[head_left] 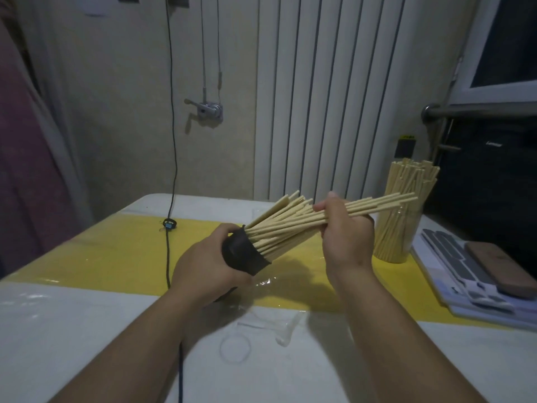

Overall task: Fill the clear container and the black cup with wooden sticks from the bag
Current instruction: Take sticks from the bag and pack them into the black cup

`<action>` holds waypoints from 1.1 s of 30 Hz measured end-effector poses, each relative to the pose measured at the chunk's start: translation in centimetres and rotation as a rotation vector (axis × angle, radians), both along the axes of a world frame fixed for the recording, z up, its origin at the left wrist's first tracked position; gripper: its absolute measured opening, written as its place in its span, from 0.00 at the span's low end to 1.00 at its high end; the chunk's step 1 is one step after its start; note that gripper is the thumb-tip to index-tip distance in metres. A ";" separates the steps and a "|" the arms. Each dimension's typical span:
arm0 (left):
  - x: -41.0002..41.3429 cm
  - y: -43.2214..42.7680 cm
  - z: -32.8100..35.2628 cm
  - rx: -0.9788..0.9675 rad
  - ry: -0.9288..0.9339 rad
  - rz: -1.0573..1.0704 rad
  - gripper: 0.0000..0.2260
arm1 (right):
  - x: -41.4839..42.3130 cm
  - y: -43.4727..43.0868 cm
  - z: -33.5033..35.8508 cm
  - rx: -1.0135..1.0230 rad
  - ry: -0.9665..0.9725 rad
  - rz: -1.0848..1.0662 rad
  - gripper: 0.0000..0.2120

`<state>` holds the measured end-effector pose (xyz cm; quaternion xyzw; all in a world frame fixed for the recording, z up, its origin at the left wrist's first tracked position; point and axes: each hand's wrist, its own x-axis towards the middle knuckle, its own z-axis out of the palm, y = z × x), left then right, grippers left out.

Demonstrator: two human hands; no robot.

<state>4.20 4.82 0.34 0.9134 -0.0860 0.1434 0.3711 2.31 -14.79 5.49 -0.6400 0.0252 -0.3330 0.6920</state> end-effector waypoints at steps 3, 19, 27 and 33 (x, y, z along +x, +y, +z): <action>0.1 0.0 0.0 0.025 -0.003 -0.005 0.37 | -0.1 -0.1 0.3 -0.066 0.053 0.051 0.16; 0.1 0.2 0.0 -0.003 -0.016 -0.042 0.36 | 0.3 0.1 0.3 0.149 -0.024 0.007 0.28; -0.1 0.1 0.1 0.015 -0.021 -0.034 0.36 | 0.3 0.1 -1.2 -0.401 -0.043 -0.101 0.15; -0.2 0.0 0.1 0.016 -0.025 -0.024 0.36 | 0.2 -0.1 -1.0 -0.443 -0.034 -0.109 0.23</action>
